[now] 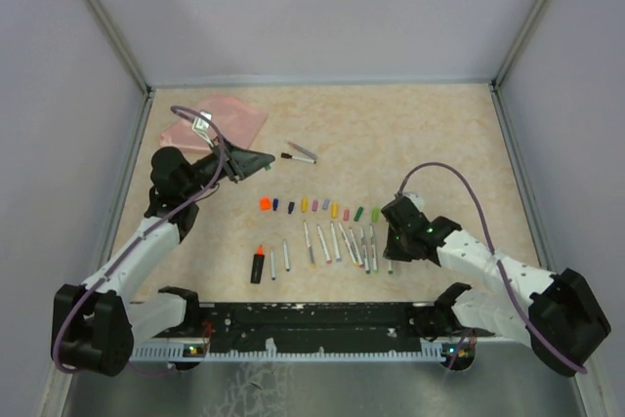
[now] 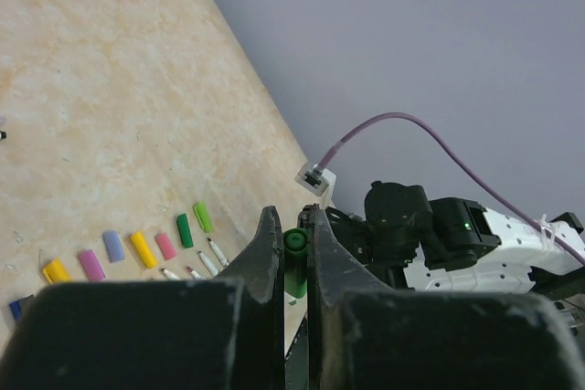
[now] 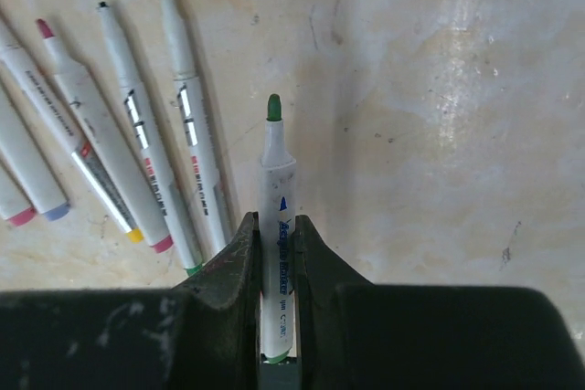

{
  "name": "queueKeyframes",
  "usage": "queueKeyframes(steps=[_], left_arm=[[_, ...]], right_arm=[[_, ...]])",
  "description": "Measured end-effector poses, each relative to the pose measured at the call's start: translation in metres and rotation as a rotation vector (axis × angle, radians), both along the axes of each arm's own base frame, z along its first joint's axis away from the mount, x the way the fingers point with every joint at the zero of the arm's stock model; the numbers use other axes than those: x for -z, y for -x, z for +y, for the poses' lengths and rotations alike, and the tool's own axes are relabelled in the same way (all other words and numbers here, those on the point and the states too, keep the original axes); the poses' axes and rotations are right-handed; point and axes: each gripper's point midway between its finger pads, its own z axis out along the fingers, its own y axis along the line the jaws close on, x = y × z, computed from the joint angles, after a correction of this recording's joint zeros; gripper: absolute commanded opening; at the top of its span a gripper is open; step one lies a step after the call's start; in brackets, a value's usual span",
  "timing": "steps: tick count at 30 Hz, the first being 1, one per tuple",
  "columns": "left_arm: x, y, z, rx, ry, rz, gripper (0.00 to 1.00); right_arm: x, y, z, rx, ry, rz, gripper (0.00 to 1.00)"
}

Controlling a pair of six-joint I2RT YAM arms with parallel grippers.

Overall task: Open the pen caps
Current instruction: Place the pen at the center of the board.

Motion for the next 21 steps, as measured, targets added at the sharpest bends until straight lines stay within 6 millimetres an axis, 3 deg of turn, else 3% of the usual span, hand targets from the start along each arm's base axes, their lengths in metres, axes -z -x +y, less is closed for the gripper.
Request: queueKeyframes(steps=[8,21], left_arm=[[0.002,0.011,-0.001,0.016,0.004,0.002,0.0],[0.013,0.017,-0.006,0.036,-0.001,0.042,0.0]], right_arm=[[0.012,-0.001,-0.009,0.036,0.066,0.028,0.05],[0.018,-0.012,-0.001,0.036,0.062,0.024,0.17]])
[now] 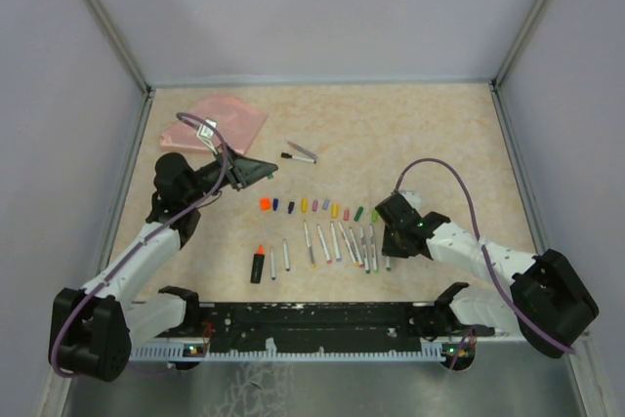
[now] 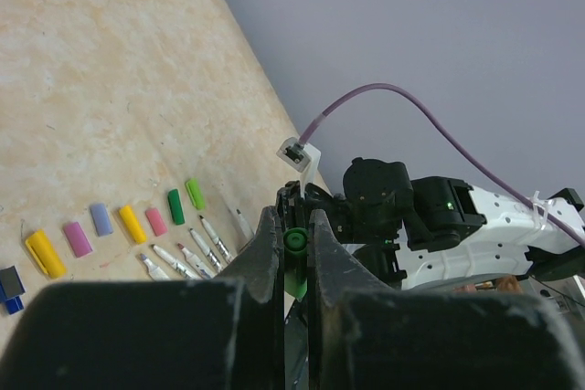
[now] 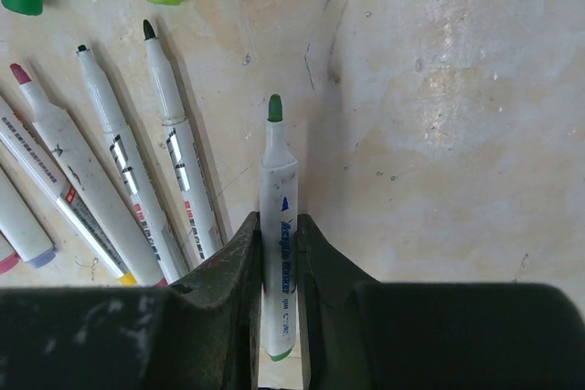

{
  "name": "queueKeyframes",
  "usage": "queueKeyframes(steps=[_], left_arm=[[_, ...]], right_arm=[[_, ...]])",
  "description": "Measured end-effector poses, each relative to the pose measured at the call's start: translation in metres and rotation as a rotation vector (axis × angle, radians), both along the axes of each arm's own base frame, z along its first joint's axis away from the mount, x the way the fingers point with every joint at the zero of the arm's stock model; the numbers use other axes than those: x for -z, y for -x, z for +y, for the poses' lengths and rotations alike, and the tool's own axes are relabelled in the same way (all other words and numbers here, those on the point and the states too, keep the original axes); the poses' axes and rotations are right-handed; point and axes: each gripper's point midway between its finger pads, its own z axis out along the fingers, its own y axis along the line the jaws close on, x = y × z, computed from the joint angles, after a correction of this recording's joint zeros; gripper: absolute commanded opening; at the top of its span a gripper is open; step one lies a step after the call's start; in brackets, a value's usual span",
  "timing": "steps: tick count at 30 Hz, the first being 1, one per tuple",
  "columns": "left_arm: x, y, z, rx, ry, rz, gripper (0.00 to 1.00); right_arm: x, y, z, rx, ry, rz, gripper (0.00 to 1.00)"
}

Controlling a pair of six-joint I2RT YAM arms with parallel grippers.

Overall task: Open the pen caps
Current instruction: Place the pen at the center of the board.

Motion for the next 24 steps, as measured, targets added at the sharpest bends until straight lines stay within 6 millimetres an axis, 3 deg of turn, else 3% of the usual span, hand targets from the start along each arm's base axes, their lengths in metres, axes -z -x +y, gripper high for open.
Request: queueKeyframes(steps=[19,24], left_arm=[[0.005,0.012,-0.015,0.05,-0.005,0.016,0.0],[0.009,0.015,-0.022,0.07,-0.011,0.024,0.0]], right_arm=[[-0.001,0.0,0.002,-0.004,-0.009,0.003,0.26],[-0.013,-0.002,0.002,-0.007,-0.015,-0.018,0.28]])
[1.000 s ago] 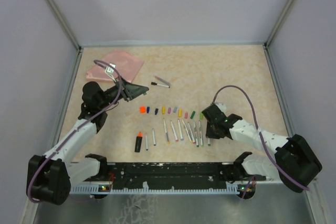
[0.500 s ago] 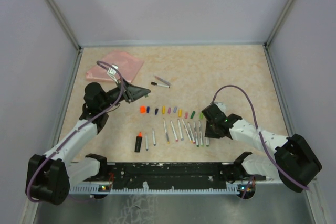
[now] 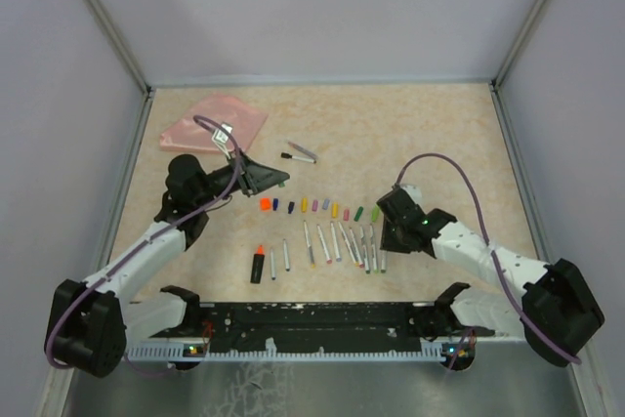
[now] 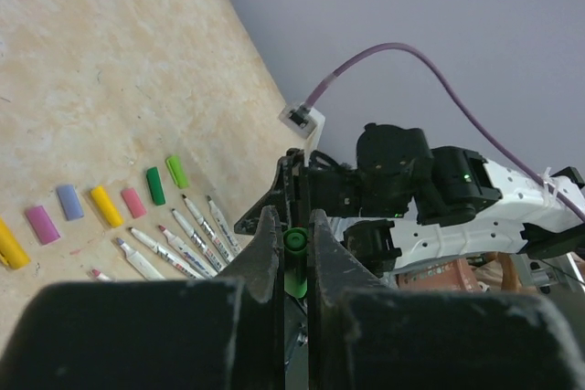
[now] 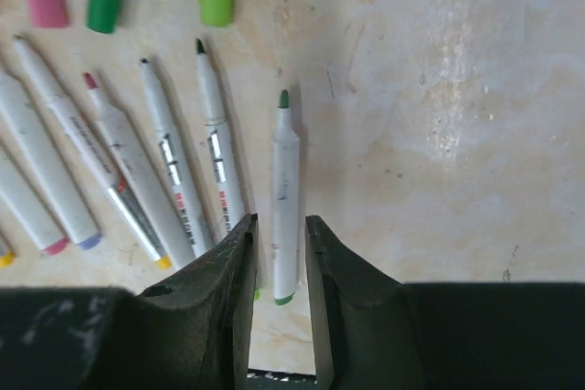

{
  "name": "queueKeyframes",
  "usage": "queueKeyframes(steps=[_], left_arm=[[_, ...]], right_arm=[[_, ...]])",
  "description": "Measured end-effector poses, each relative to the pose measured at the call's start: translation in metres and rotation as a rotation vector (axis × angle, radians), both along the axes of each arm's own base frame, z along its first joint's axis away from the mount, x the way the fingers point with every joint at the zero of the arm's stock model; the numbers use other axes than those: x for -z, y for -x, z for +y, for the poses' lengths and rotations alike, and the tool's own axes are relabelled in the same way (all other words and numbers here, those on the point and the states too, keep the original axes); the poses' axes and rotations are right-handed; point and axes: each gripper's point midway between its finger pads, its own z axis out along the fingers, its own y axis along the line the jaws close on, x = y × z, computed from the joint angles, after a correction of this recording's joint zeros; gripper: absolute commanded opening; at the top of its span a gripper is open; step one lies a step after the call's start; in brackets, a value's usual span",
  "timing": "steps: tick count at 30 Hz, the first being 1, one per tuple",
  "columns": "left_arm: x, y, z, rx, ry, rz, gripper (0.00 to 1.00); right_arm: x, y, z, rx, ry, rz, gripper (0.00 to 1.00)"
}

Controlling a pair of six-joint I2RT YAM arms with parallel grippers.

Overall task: Open the pen caps
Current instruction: Place the pen at the center of the board, then place the pen cap at the center of the board.

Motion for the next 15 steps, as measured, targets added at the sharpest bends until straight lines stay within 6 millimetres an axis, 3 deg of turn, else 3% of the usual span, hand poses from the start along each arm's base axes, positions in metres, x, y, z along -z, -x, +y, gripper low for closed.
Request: queueKeyframes(steps=[9,15], left_arm=[[0.02,0.005,-0.021,0.043,-0.035,0.041,0.0],[0.044,0.013,-0.045,0.087,-0.078,0.084,0.0]], right_arm=[[-0.062,-0.029,0.013,-0.003,-0.083,-0.18,0.31],[-0.086,-0.037,0.007,0.033,-0.127,-0.275,0.5]])
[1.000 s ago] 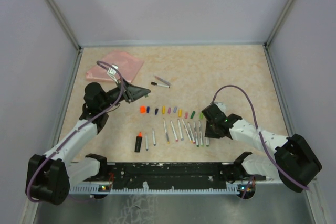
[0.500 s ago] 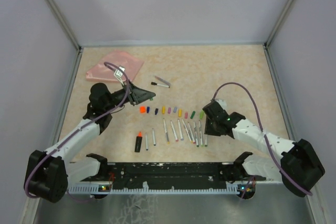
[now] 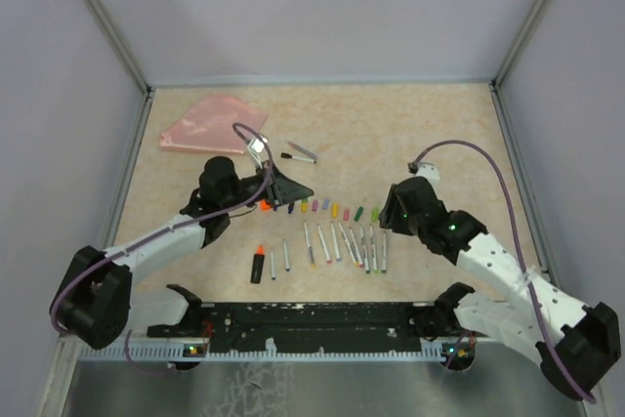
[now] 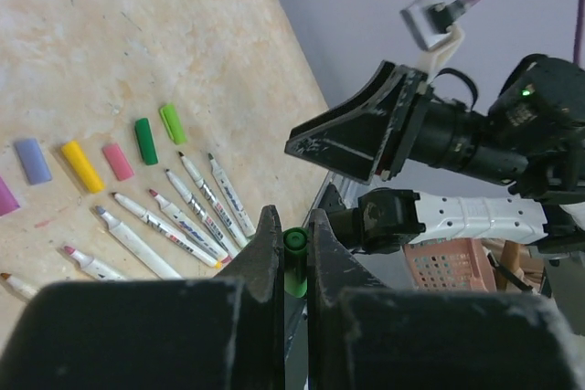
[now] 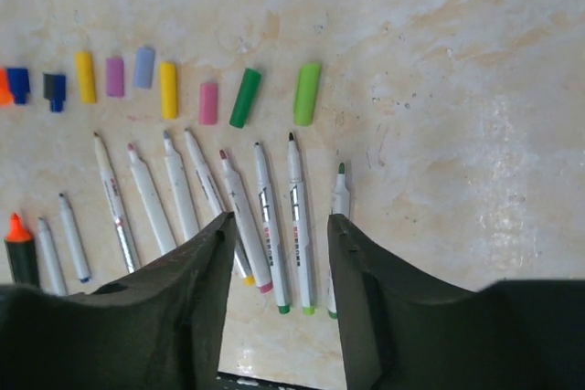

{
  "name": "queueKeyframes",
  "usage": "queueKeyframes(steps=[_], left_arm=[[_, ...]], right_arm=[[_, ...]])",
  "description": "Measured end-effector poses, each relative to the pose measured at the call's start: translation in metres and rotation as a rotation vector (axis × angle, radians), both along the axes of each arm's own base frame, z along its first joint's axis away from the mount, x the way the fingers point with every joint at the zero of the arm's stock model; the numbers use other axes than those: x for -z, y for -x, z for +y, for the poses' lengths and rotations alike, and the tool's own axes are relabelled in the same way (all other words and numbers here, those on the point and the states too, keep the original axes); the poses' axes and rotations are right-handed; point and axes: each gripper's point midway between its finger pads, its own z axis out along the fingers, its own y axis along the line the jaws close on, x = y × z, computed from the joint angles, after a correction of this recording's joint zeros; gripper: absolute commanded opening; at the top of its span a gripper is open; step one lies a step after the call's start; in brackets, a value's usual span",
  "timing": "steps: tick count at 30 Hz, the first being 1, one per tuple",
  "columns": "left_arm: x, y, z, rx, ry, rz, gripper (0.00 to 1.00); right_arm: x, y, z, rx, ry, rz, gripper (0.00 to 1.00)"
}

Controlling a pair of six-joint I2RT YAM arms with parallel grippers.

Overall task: Open the pen caps
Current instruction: Place the pen cap at the center of the board.

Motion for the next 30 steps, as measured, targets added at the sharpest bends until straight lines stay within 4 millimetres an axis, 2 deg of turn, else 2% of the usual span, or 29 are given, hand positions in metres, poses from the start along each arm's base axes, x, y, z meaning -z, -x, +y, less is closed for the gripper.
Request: queueKeyframes(steps=[5,8,13,19,22,26,30], left_arm=[[0.016,0.007,-0.029,0.039,-0.049,0.018,0.0],[0.025,0.01,-0.049,0.058,-0.088,0.022,0.0],[0.043,0.008,-0.081,0.057,-0.181,0.044,0.0],[0.064,0.003,-0.128,0.044,-0.314,0.043,0.0],[0.081,0.001,-0.149,0.035,-0.396,0.049,0.0],[0.107,-0.002,-0.17,0.012,-0.523,0.055,0.0],[0.121,-0.005,-0.186,-0.025,-0.626,0.034,0.0]], right_arm=[[-0.025,-0.009,-0.012,0.076,-0.079,-0.125,0.61],[-0.029,-0.01,-0.022,0.131,-0.119,-0.168,0.65],[-0.03,-0.01,-0.039,0.255,-0.163,-0.21,0.66],[-0.041,-0.008,-0.061,0.426,-0.228,-0.269,0.66],[-0.047,-0.005,-0.073,0.509,-0.262,-0.297,0.67],[-0.047,0.0,-0.086,0.593,-0.28,-0.309,0.67],[-0.047,0.005,-0.096,0.652,-0.294,-0.316,0.67]])
